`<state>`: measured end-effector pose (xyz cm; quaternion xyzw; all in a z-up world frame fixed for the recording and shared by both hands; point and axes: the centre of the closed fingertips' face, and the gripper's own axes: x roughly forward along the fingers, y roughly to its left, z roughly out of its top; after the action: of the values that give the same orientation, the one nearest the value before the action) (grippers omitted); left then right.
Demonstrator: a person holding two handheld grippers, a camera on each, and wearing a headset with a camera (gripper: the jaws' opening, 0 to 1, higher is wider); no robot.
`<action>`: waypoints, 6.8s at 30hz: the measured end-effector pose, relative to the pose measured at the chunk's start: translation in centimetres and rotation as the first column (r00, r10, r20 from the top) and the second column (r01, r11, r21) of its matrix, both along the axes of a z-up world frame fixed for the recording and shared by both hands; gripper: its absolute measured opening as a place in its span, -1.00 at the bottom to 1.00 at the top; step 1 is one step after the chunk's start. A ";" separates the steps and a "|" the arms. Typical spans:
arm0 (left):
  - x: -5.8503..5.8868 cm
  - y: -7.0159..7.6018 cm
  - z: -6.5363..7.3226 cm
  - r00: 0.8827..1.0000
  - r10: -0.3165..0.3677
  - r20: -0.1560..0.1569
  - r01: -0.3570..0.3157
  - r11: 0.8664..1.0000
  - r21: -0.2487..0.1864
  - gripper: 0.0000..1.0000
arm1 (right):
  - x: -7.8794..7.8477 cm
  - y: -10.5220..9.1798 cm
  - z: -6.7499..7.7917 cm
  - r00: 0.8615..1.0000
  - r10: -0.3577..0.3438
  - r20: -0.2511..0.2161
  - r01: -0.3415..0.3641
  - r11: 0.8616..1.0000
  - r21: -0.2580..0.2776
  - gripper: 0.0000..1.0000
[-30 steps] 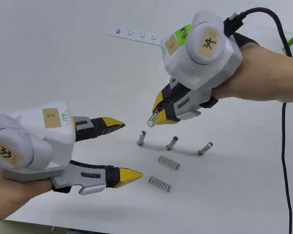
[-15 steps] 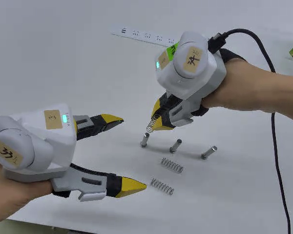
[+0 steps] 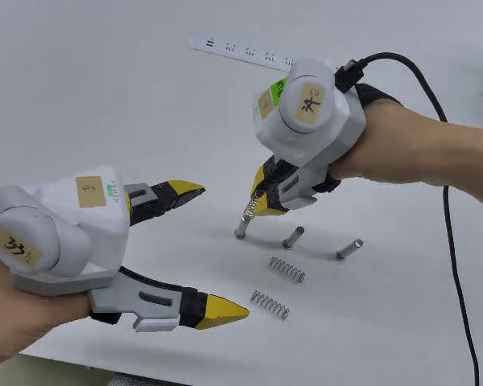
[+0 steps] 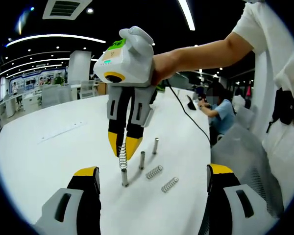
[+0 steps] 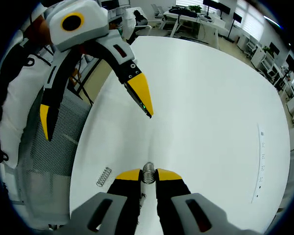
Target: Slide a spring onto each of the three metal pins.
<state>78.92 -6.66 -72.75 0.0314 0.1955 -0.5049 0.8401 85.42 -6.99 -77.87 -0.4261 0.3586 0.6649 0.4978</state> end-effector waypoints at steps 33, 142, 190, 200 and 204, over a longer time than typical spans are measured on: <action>0.0 0.0 -0.2 1.000 0.000 -0.009 0.000 1.000 -0.020 0.83 | -0.2 0.4 -2.0 1.000 0.027 0.009 -0.026 0.999 -0.028 -0.76; -1.0 0.0 -0.3 0.999 -0.049 -0.003 0.049 0.998 0.033 0.79 | -0.6 -2.4 3.7 0.978 -0.208 0.005 0.199 0.944 0.261 0.11; -2.1 -4.7 -5.9 0.924 -0.380 -0.045 0.373 0.869 0.324 0.23 | -6.3 -18.1 2.3 0.859 -0.497 -0.123 0.482 0.703 0.523 0.98; -1.9 -6.1 -9.0 0.901 -0.429 -0.058 0.413 0.813 0.409 -0.08 | -7.2 -19.5 1.0 0.843 -0.517 -0.146 0.511 0.687 0.517 0.97; -1.8 -6.5 -9.8 0.896 -0.441 -0.057 0.421 0.799 0.430 -0.26 | -7.3 -19.6 1.0 0.835 -0.528 -0.155 0.523 0.673 0.523 0.95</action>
<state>77.16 -13.13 -82.56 0.2716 0.2709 -0.6256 0.6793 78.08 -26.61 -76.89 -0.1481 0.2588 0.5653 0.7691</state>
